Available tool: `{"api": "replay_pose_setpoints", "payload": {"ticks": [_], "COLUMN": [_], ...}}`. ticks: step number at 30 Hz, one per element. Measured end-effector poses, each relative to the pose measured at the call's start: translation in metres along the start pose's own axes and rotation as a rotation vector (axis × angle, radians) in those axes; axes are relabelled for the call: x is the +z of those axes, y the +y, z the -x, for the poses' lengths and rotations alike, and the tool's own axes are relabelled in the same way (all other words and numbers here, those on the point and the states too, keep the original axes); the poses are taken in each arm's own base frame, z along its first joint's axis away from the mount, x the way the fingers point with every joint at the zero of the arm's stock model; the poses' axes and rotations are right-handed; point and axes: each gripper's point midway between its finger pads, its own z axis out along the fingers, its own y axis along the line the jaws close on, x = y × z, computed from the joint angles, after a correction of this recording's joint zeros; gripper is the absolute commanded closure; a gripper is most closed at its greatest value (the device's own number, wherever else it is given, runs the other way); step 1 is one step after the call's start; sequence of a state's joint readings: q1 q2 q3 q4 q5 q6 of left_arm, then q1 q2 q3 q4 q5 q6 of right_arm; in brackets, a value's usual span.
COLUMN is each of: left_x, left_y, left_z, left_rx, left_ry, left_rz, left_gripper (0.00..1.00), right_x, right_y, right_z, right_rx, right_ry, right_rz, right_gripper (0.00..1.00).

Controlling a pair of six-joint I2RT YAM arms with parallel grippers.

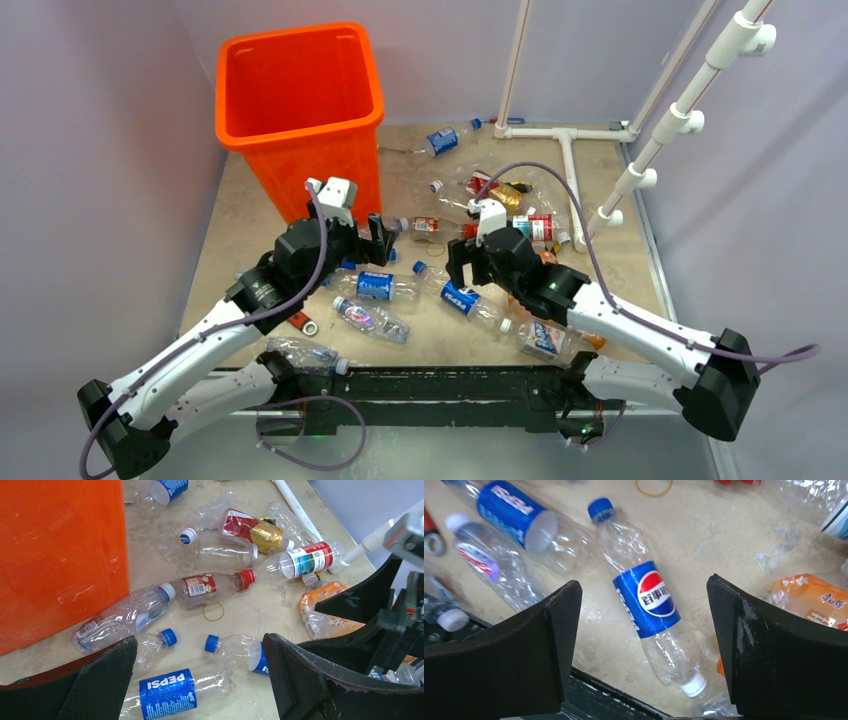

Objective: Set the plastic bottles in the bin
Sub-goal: Pick up the plastic bottle at the center of the board.

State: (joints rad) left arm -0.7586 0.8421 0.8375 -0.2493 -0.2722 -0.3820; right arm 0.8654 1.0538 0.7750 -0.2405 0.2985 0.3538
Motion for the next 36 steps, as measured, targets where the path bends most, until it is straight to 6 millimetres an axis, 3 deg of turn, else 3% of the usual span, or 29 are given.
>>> {"api": "replay_pose_setpoints", "payload": {"ticks": [8, 20, 24, 36], "left_x": [0.005, 0.011, 0.011, 0.011], "left_y": [0.000, -0.004, -0.005, -0.005], "left_z": [-0.005, -0.010, -0.009, -0.009], "left_rx": [-0.002, -0.008, -0.010, -0.010], "left_ry": [0.026, 0.048, 0.045, 0.047], "left_rz": [-0.014, -0.049, -0.057, -0.057], "left_gripper": [0.05, 0.05, 0.05, 0.06], "right_x": [0.011, 0.039, 0.046, 0.057], "right_y": [-0.005, 0.001, -0.002, -0.015], "right_z": [-0.052, -0.096, -0.114, -0.139], "right_rx": [-0.069, -0.056, -0.055, -0.066], "right_ry": [0.207, 0.353, 0.409, 0.475], "right_rz": [-0.020, -0.019, -0.045, -0.117], "right_gripper": [0.01, 0.03, 0.08, 0.31]}}
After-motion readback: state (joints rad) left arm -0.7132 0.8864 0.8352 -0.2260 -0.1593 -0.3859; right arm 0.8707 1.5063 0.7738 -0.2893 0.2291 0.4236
